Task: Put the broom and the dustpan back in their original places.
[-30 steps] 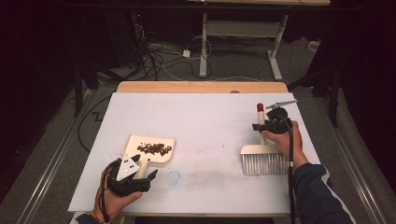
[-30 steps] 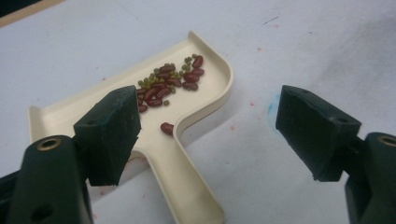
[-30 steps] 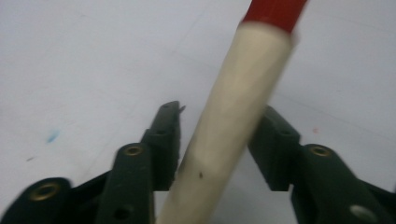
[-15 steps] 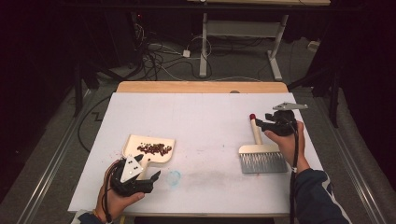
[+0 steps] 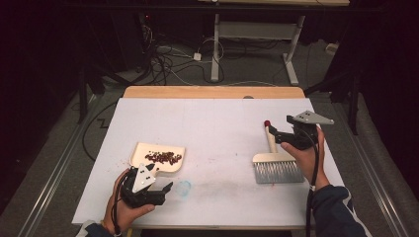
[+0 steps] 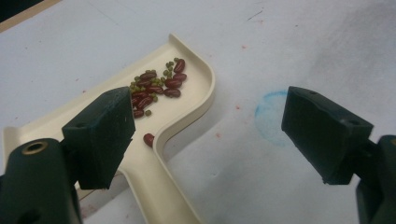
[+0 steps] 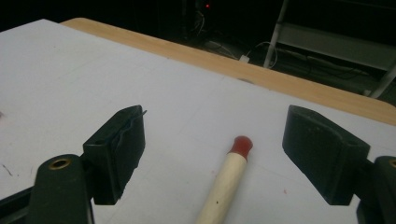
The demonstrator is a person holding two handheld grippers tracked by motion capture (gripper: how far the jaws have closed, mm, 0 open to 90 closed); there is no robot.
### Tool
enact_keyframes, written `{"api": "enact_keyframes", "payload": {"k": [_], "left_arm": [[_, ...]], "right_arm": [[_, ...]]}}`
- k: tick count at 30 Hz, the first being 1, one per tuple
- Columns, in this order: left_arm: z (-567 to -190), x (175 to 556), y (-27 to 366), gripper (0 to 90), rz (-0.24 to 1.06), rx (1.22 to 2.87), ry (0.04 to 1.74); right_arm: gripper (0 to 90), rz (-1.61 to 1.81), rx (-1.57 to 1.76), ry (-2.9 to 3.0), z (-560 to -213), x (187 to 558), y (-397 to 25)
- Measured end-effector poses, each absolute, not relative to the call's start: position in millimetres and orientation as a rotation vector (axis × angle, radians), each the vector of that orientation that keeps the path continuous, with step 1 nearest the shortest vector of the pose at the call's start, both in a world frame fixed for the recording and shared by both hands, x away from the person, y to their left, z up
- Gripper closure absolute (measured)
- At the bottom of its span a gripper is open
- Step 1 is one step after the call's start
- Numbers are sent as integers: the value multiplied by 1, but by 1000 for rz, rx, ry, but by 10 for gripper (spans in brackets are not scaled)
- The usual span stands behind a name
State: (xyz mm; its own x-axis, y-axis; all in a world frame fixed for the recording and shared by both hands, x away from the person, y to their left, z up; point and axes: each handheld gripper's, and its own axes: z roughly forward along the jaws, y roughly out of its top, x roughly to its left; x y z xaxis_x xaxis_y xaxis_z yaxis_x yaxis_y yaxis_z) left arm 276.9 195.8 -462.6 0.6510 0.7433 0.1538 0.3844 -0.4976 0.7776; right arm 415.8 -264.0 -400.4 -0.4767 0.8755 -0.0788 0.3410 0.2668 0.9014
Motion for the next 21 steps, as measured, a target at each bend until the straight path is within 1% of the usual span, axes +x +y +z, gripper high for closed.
{"api": "enact_keyframes", "payload": {"k": [10, 21], "left_arm": [[-461, 276, 196, 168, 646, 2107, 892], [-461, 275, 196, 168, 648, 2109, 886]], "right_arm": [[208, 1214, 1022, 1957, -389, 400, -255], [215, 1208, 959, 1964, -383, 380, -249]]}}
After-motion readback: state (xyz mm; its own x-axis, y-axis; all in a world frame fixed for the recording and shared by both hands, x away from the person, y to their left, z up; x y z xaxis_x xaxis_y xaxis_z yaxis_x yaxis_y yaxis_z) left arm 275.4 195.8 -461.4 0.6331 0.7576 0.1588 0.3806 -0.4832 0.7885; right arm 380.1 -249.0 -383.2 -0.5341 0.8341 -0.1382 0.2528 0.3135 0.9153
